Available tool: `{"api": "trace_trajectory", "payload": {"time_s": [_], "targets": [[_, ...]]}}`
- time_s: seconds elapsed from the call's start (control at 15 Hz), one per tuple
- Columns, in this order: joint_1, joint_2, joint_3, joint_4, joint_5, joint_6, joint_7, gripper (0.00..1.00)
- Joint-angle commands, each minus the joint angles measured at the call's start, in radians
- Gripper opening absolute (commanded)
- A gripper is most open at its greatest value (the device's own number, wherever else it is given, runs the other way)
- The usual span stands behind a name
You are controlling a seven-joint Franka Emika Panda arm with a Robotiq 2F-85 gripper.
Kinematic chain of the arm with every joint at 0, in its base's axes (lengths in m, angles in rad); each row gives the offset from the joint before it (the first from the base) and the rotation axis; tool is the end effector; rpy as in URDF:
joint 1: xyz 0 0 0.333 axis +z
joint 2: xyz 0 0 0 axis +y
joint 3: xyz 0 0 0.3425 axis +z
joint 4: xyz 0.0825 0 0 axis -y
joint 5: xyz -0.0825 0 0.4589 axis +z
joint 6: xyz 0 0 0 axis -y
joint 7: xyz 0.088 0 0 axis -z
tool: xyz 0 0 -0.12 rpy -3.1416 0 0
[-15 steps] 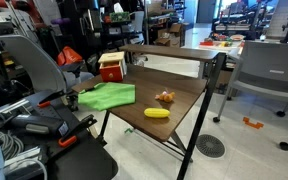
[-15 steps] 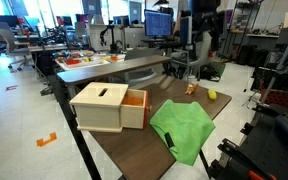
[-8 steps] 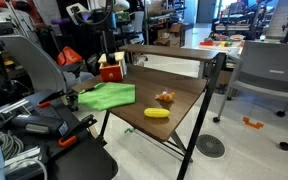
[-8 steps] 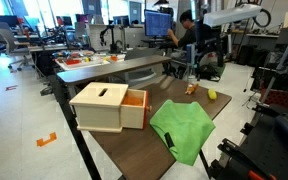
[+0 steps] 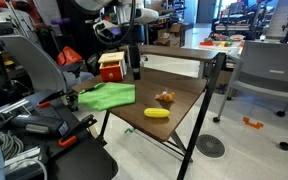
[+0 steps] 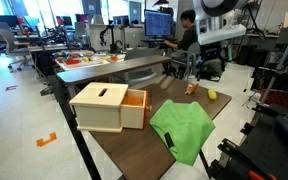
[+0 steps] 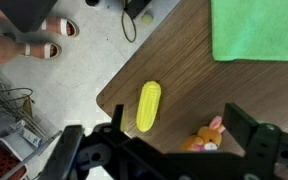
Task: Put the toy inside the chest drawer
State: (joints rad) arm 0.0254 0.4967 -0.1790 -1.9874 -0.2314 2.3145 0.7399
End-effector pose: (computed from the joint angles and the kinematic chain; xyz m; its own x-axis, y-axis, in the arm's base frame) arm 0.6412 -0.1073 0.1549 0.7611 -0.6485 0.0134 -0.6236 -0.7258 0.2903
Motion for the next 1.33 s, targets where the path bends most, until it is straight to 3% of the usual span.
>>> {"api": "trace_trajectory", "payload": {"time_s": [0.0,0.47,1.07,1.13,1.2,1.27], "targets": [[0.018,0.161,-0.049,0.160,0.006,0.021,0.117,1.00],[0.011,0.380,-0.099,0.378,0.049,0.084,0.365,1.00],[0.013,0.536,-0.077,0.560,0.128,0.077,0.427,1.00],[0.012,0.547,-0.072,0.573,0.136,0.076,0.421,0.75],[0.013,0.553,-0.070,0.579,0.139,0.075,0.417,0.74],[0.013,0.551,-0.068,0.580,0.144,0.075,0.412,0.66]]}}
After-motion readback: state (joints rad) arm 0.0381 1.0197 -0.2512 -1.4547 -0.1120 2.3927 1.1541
